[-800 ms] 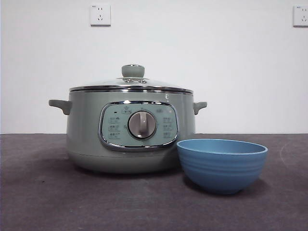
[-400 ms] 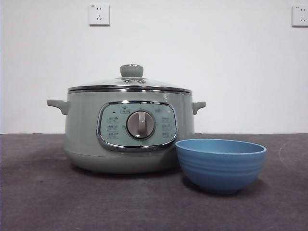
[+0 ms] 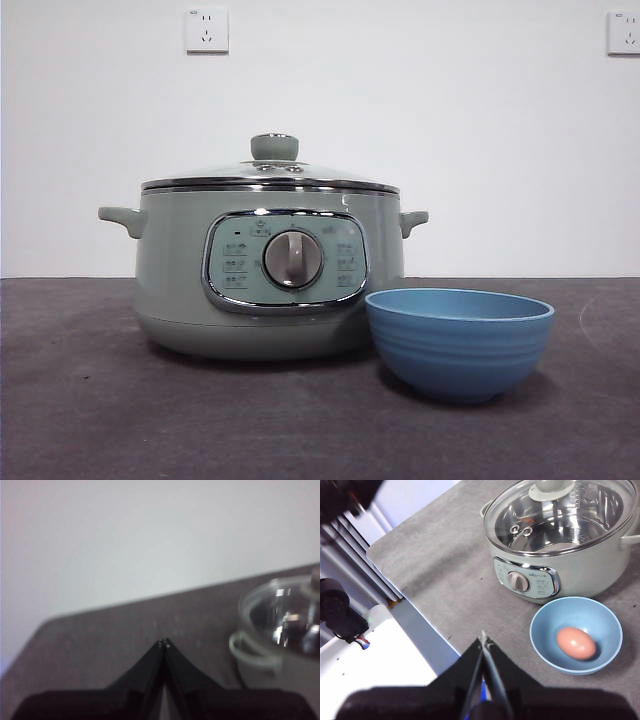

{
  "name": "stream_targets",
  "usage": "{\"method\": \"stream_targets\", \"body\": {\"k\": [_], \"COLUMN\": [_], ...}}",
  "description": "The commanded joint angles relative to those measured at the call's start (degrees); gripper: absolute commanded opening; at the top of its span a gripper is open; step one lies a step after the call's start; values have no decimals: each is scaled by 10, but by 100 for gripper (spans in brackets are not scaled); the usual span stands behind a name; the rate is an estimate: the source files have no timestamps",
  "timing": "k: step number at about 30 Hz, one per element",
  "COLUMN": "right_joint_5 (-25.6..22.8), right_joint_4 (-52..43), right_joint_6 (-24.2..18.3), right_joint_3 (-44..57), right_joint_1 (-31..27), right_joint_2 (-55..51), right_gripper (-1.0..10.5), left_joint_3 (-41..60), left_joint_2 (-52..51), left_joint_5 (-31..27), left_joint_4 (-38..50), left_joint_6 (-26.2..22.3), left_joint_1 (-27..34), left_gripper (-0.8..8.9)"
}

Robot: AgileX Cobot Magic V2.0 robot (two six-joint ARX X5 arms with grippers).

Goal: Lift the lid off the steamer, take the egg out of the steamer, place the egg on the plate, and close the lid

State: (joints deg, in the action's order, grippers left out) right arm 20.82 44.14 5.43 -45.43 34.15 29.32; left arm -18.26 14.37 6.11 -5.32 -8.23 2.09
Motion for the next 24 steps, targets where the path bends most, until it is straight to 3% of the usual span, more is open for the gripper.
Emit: {"method": "stream_targets", "body": {"k": [1, 8, 13, 18, 24], "right_joint_5": [-1, -1, -1, -1, -1], "right_joint_4": [-1, -1, -1, -1, 0], "right_joint_6": [5, 5, 5, 5, 5], "right_joint_3": [-2, -2, -2, -2, -2], "right_joint_1": [1, 1, 1, 1, 1], "right_joint_2": [-1, -1, -1, -1, -1], "right_gripper": [2, 2, 2, 2, 2], "left_joint_3": [50, 139, 167, 172, 172], "left_joint_2": [-29, -90, -116, -143, -143], "left_joint_5": [-15, -77, -71, -71, -57], "left_joint_4": [11, 14, -3, -82, -80], "left_joint_6": [32, 98, 102, 102, 115], "left_joint_1": [7, 13, 15, 15, 16], "left_gripper": [-3, -3, -3, -3, -3]}}
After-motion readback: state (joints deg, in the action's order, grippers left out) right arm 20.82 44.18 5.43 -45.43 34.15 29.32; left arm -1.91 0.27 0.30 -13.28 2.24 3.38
